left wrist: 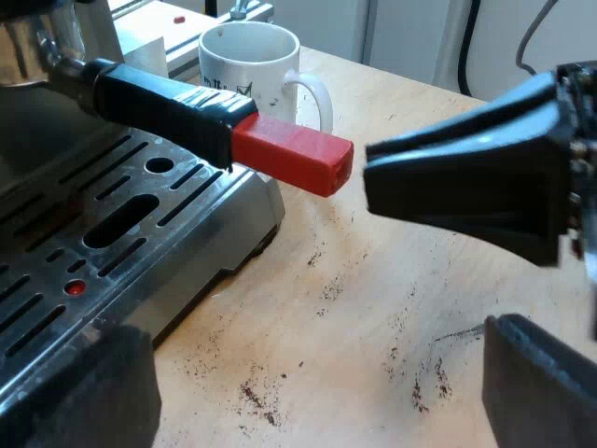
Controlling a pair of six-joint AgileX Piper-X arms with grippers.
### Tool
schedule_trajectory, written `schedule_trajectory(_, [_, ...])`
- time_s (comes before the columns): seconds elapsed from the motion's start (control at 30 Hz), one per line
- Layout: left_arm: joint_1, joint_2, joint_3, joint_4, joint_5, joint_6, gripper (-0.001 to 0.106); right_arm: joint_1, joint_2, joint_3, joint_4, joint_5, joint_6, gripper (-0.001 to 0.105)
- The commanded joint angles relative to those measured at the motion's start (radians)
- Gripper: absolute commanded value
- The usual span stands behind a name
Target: Grind coffee beans and then tamp
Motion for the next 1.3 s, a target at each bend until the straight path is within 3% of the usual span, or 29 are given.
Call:
schedule_trajectory(0.03, [-0.006, -0.002, -0.003, -0.013, -0.008, -0.011, 0.073, -0.035, 0.0, -0.002, -0.022, -0.032, -0.015, 0.01])
schedule_trajectory(0.3, [-0.006, -0.002, -0.003, -0.013, -0.008, -0.011, 0.073, -0.112, 0.0, -0.002, -0.087, -0.049, -0.089, 0.01])
schedule_trajectory(0.4, [-0.006, -0.002, -0.003, -0.013, -0.008, -0.011, 0.073, -0.119, 0.0, -0.002, -0.118, 0.057, -0.095, 0.01])
schedule_trajectory(0.63, [-0.006, -0.002, -0.003, -0.013, -0.008, -0.011, 0.073, -0.111, 0.0, -0.002, -0.121, 0.083, -0.097, 0.01])
schedule_trajectory(0.83, [-0.006, -0.002, -0.003, -0.013, -0.008, -0.011, 0.073, -0.026, -0.038, -0.002, -0.106, 0.082, -0.177, 0.011])
schedule_trajectory(0.93, [-0.006, -0.002, -0.003, -0.013, -0.008, -0.011, 0.073, 0.018, -0.069, -0.002, -0.106, 0.085, -0.189, 0.02])
schedule_trajectory(1.1, [-0.006, -0.002, -0.003, -0.013, -0.008, -0.011, 0.073, 0.048, -0.131, -0.009, -0.106, 0.073, -0.198, 0.058])
schedule_trajectory(1.3, [-0.006, -0.002, -0.032, 0.031, 0.014, -0.011, 0.073, 0.045, -0.176, -0.082, -0.048, 0.034, -0.199, 0.065])
